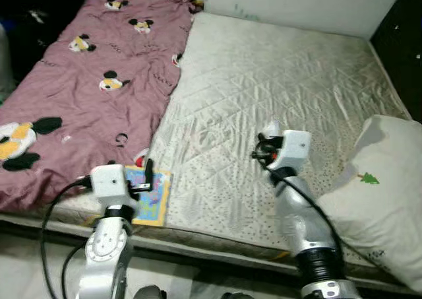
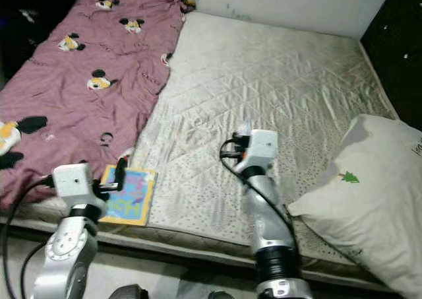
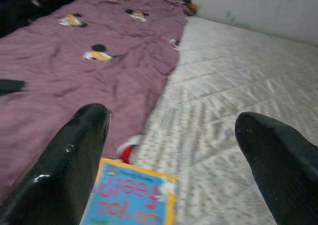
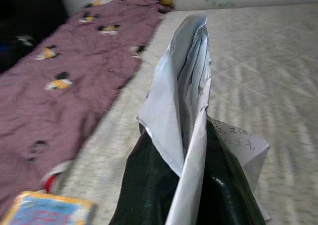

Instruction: Clean up the room

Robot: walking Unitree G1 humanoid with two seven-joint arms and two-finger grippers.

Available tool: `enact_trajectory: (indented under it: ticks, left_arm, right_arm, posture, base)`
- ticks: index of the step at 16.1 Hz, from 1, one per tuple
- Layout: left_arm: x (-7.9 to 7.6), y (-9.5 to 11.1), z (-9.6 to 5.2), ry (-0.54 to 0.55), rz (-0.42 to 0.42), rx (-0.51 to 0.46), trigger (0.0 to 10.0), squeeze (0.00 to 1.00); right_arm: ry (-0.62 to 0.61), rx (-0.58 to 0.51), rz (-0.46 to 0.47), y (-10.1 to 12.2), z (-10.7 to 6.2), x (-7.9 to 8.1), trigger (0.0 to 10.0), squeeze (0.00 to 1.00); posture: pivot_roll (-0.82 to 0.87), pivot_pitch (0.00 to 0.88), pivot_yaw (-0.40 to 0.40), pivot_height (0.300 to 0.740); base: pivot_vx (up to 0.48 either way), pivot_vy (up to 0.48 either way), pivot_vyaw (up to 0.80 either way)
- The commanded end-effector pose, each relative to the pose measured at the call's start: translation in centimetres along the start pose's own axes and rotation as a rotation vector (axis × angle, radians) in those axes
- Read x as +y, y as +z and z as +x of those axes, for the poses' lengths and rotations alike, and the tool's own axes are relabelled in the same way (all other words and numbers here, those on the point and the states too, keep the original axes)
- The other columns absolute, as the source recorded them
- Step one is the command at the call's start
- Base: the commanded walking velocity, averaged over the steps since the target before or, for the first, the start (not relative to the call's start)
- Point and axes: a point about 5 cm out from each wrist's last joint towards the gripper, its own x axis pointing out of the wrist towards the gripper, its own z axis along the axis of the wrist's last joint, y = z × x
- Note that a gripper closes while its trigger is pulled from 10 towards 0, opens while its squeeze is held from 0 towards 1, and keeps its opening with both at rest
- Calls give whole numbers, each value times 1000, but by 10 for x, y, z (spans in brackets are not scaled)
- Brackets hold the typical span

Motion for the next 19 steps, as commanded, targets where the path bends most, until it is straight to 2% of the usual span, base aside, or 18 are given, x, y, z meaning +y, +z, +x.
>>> enact_trajectory:
  ticks: [1,5,7,9,10,11,12,14,17,19]
  left_arm:
    - [-2,-3,-1,-10,2,17,10000,0]
    - [-3,-3,0,-8,-2,17,10000,0]
    - [-3,-3,0,-8,-3,17,10000,0]
    - [-3,-4,0,-8,-5,17,10000,0]
    - [-5,-5,0,-11,-8,20,10000,0]
    - [-6,-6,0,-13,-10,21,10000,0]
    - [-8,-7,1,-19,-12,24,10000,0]
    - [-13,-8,7,-35,-22,25,10000,0]
    - [-20,-4,20,-63,-25,8,10000,0]
    - [-16,1,28,-57,-14,-14,10000,0]
  right_arm:
    - [-16,12,2,-2,-2,-7,10000,0]
    - [16,28,14,-5,-1,-3,10000,0]
    - [-44,63,-22,-10,-1,-9,10000,0]
    - [-37,65,-35,-11,-1,-8,10000,0]
    - [-55,77,-88,-13,-2,-6,10000,0]
    - [-28,60,-103,-12,-2,-5,10000,0]
    - [28,48,-71,-14,-3,1,10000,0]
    - [5,67,-93,-18,-4,-1,10000,0]
    - [18,87,-176,-25,-7,-9,10000,0]
    - [17,101,-217,-29,-7,-17,10000,0]
  posture:
    - [57,141,-60,740]
    - [56,141,-59,740]
    - [55,136,-59,740]
    - [53,134,-58,740]
    - [51,125,-55,740]
    - [51,121,-54,740]
    - [45,110,-49,740]
    - [25,90,-37,740]
    - [7,62,-32,740]
    - [-23,36,-47,740]
  base:
    - [0,300,-606]
    - [0,312,-273]
    - [0,315,0]
    - [0,311,0]
    - [0,315,0]
    - [0,352,0]
    - [0,352,0]
    - [0,358,0]
    - [0,360,0]
    - [0,362,0]
